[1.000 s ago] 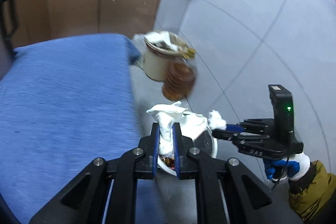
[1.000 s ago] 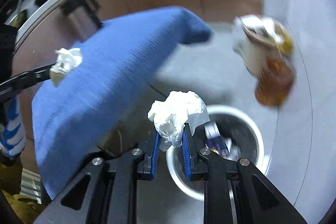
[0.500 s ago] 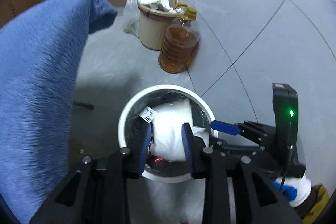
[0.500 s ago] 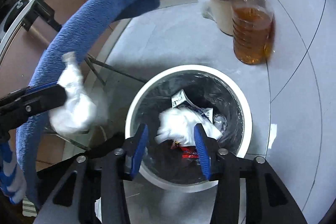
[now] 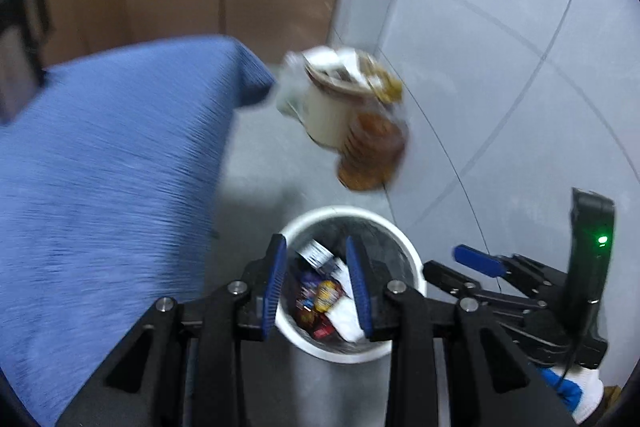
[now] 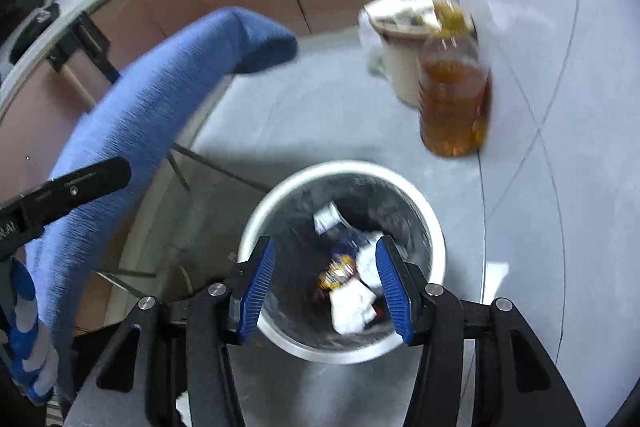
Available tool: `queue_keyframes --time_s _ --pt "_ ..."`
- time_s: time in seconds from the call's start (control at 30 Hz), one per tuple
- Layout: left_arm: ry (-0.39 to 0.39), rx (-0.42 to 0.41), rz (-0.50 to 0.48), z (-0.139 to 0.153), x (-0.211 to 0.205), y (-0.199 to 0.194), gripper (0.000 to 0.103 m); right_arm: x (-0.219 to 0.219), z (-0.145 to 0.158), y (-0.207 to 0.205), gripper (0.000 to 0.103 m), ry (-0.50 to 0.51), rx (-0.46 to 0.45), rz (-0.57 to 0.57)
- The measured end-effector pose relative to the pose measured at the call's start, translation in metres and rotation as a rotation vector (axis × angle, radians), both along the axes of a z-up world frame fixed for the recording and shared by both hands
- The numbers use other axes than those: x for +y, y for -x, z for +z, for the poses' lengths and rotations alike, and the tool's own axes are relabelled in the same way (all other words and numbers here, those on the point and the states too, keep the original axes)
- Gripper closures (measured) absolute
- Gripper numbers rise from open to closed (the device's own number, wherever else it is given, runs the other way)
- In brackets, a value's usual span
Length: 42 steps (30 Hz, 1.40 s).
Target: Collect trash
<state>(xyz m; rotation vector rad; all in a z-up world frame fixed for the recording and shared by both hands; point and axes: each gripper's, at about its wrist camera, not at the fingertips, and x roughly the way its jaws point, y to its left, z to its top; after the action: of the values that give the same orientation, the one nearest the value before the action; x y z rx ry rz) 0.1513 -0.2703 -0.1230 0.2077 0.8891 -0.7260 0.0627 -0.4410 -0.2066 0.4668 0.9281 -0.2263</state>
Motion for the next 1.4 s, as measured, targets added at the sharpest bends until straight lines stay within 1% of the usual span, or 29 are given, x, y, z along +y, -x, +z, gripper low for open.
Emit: queue_keyframes --time_s 0.03,0.07,0.1,0.2,0.27,0.33,0.37,0.4,0.43,0.5,0.6,0.63,0.7,0.77,0.87,0.93,0.97,1.0,1.03,1.13,1.23,1.4 --pt "0.008 -0.035 0.026 0.009 0.010 0.002 0.066 0.004 0.009 -0.001 0.049 0.010 -0.018 0.005" --pt "0.019 -0.067 0.052 0.018 0.021 0.005 0.058 0.010 0.021 -0.003 0.047 0.024 -0.042 0.015" --pt "0.025 -0.089 0.075 0.025 0.030 0.007 0.055 0.020 0.037 -0.005 0.047 0.043 -0.077 0.034" --pt "0.041 -0.172 0.174 0.053 0.071 0.013 0.055 0.046 0.069 -0.012 0.044 0.072 -0.148 0.088" --pt "0.043 -0.207 0.225 0.065 0.093 0.017 0.055 0.067 0.088 -0.017 0.041 0.098 -0.187 0.126" --pt "0.041 -0.250 0.283 0.079 0.120 0.022 0.051 0.086 0.102 -0.021 0.038 0.112 -0.214 0.155" --pt "0.040 -0.268 0.304 0.084 0.130 0.023 0.048 0.099 0.111 -0.024 0.038 0.121 -0.232 0.173" --pt "0.041 -0.293 0.331 0.090 0.144 0.027 0.044 0.109 0.118 -0.027 0.037 0.123 -0.246 0.189" --pt "0.034 -0.328 0.368 0.098 0.159 0.032 0.043 0.119 0.124 -0.028 0.035 0.123 -0.260 0.205" --pt "0.031 -0.364 0.411 0.107 0.183 0.039 0.043 0.143 0.137 -0.032 0.029 0.131 -0.282 0.236" --pt "0.043 -0.375 0.465 0.114 0.213 0.047 0.041 0.178 0.155 -0.034 0.025 0.140 -0.316 0.283" --pt "0.040 -0.389 0.492 0.117 0.226 0.051 0.041 0.185 0.159 -0.035 0.024 0.140 -0.324 0.293" --pt "0.031 -0.413 0.527 0.118 0.241 0.057 0.033 0.209 0.170 -0.035 0.019 0.153 -0.343 0.319" --pt "0.028 -0.437 0.568 0.120 0.258 0.063 0.030 0.227 0.179 -0.035 0.016 0.162 -0.359 0.333" --pt "0.033 -0.451 0.616 0.122 0.285 0.076 0.028 0.247 0.186 -0.033 0.010 0.170 -0.374 0.343" --pt "0.028 -0.466 0.656 0.123 0.299 0.081 0.027 0.259 0.187 -0.032 0.008 0.183 -0.377 0.348" --pt "0.027 -0.471 0.670 0.122 0.305 0.084 0.026 0.264 0.188 -0.033 0.007 0.190 -0.377 0.352" --pt "0.026 -0.474 0.689 0.122 0.312 0.086 0.020 0.270 0.188 -0.033 0.006 0.196 -0.376 0.356" --pt "0.027 -0.477 0.701 0.121 0.317 0.088 0.019 0.274 0.188 -0.034 0.006 0.201 -0.375 0.359" --pt "0.027 -0.482 0.725 0.120 0.328 0.094 0.018 0.284 0.188 -0.033 0.005 0.226 -0.374 0.371" --pt "0.008 -0.482 0.752 0.118 0.335 0.095 0.017 0.293 0.186 -0.033 0.004 0.246 -0.372 0.382" --pt "0.008 -0.480 0.768 0.115 0.339 0.094 0.017 0.300 0.183 -0.035 0.003 0.260 -0.366 0.385"
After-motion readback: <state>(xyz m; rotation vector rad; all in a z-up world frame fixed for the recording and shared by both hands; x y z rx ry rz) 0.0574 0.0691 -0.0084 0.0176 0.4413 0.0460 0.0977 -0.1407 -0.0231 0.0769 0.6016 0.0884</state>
